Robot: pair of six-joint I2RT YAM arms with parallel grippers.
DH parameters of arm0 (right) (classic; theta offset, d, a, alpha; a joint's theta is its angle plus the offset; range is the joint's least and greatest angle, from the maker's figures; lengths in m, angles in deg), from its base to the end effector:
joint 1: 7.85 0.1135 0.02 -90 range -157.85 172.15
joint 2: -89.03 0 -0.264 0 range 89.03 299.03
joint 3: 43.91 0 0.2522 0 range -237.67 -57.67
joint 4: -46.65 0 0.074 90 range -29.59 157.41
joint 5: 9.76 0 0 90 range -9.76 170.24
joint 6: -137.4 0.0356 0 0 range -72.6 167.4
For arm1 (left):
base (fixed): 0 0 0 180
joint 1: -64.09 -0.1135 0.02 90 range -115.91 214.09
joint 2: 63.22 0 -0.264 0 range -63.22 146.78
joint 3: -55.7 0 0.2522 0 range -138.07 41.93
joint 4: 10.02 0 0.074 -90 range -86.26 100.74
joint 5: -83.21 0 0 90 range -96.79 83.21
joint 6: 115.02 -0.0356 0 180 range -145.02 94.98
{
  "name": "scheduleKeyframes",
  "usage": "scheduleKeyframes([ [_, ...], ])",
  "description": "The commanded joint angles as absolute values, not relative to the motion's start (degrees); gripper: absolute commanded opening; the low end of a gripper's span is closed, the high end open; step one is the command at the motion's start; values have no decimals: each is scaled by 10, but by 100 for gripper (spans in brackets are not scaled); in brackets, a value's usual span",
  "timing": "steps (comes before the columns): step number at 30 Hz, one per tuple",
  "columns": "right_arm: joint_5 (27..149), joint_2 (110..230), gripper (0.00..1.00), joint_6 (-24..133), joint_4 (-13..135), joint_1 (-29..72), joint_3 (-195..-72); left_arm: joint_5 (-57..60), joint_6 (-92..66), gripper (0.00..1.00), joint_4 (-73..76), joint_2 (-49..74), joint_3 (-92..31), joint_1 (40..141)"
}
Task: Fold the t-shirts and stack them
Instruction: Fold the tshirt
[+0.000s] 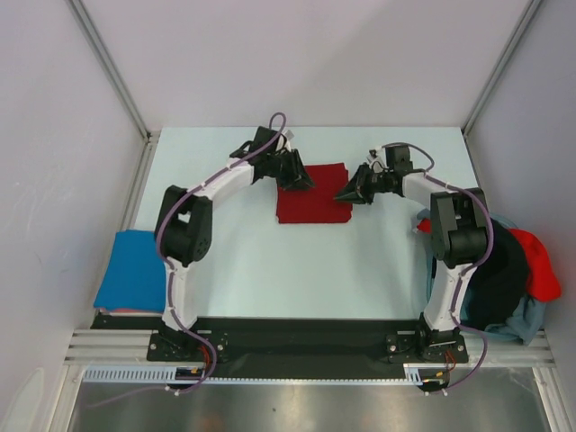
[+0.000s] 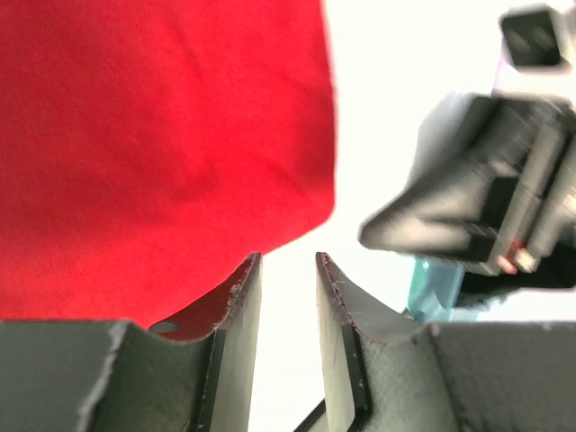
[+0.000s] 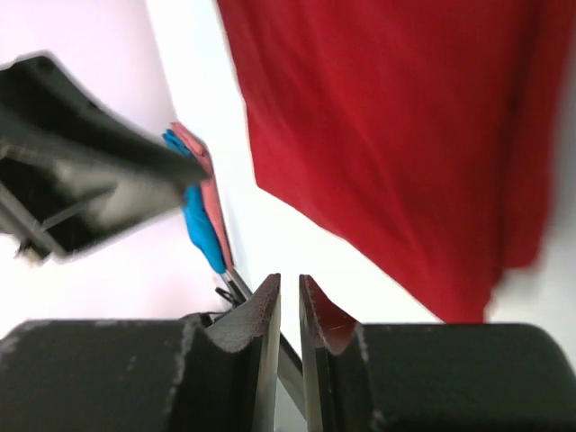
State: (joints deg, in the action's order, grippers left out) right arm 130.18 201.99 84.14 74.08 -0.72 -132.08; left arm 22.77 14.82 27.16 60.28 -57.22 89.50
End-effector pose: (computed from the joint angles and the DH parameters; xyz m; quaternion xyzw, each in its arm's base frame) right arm 0.4048 0.0781 0.1742 0.0870 0.8642 0.4801 0.1230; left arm 0.4298 -0.2236 0.2096 -0.0221 0.9064 -0.3883 0.1651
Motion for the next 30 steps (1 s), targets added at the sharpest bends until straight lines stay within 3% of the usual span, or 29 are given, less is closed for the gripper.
scheduleKeyframes([
  [1, 1321, 2059, 19, 889, 661, 2, -1337, 234, 124, 35, 248, 536, -508, 892],
  [6, 1324, 2158, 20, 897, 623, -15, -1351, 320, 169, 35, 140, 547, -382, 864],
  [10, 1348, 2190, 19, 910, 583, -41, -1349, 292, 107, 34, 141, 562, -344, 841],
  [17, 1361, 2121, 21, 978, 534, -32, -1343, 289, 79, 34, 165, 505, -328, 822],
  [30, 1291, 2337, 23, 1109, 477, -35, -1572, 293, 114, 35, 184, 347, -273, 809],
])
